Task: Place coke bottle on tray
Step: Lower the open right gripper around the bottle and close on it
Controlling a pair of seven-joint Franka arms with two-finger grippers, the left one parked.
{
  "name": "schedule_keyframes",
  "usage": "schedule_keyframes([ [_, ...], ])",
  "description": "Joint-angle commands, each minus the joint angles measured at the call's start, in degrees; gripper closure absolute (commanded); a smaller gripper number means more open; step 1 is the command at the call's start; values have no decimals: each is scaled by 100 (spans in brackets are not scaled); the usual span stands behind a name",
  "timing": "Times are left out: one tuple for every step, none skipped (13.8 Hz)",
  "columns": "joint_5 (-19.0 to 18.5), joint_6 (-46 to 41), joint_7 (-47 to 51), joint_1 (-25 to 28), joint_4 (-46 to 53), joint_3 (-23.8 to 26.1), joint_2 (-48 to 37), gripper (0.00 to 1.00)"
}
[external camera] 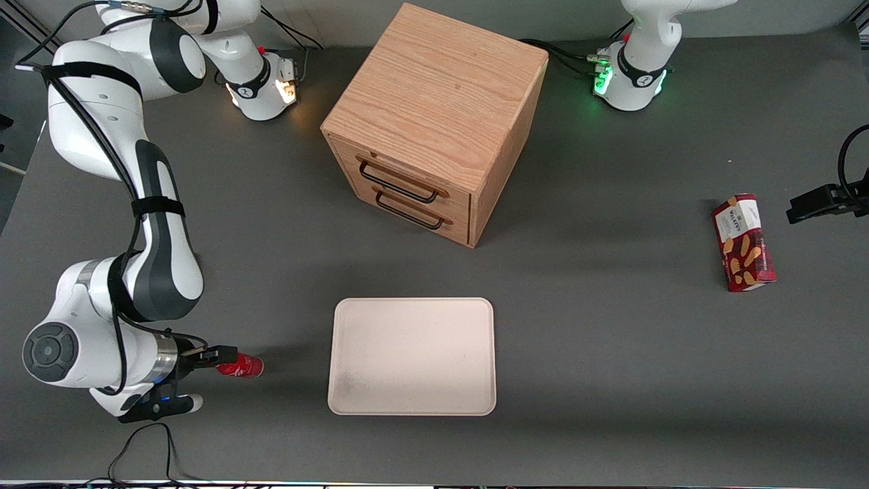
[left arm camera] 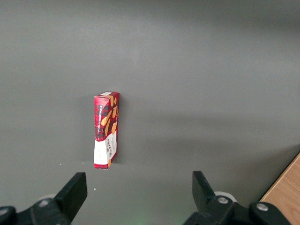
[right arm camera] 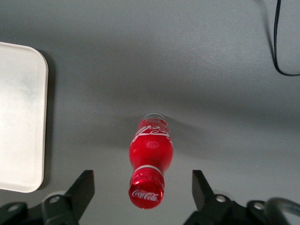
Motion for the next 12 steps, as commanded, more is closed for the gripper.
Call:
schedule_keyframes([
  [-115,-53,-12,8,119,18,88,26],
  [-124,-53,-12,8,49,18,62,41],
  [-150,-53,-12,8,31,18,61,57],
  [-185,-53,-12,8,31,18,61,75],
  [-185,-53,-12,8,31,18,61,94],
  [-194,-62,-12,8,22,18,61,100],
  [-185,-70,-21,-1,14,18,53,100],
  [-185,-71,-12,-1,14,18,53,100],
  [-185,-71,14,-1,5,18,53,100],
  [-185,-71,14,8,5,18,53,100],
  [-185,-71,23,8,5,18,44,100],
  [-194,-71,23,8,5,18,52,100],
])
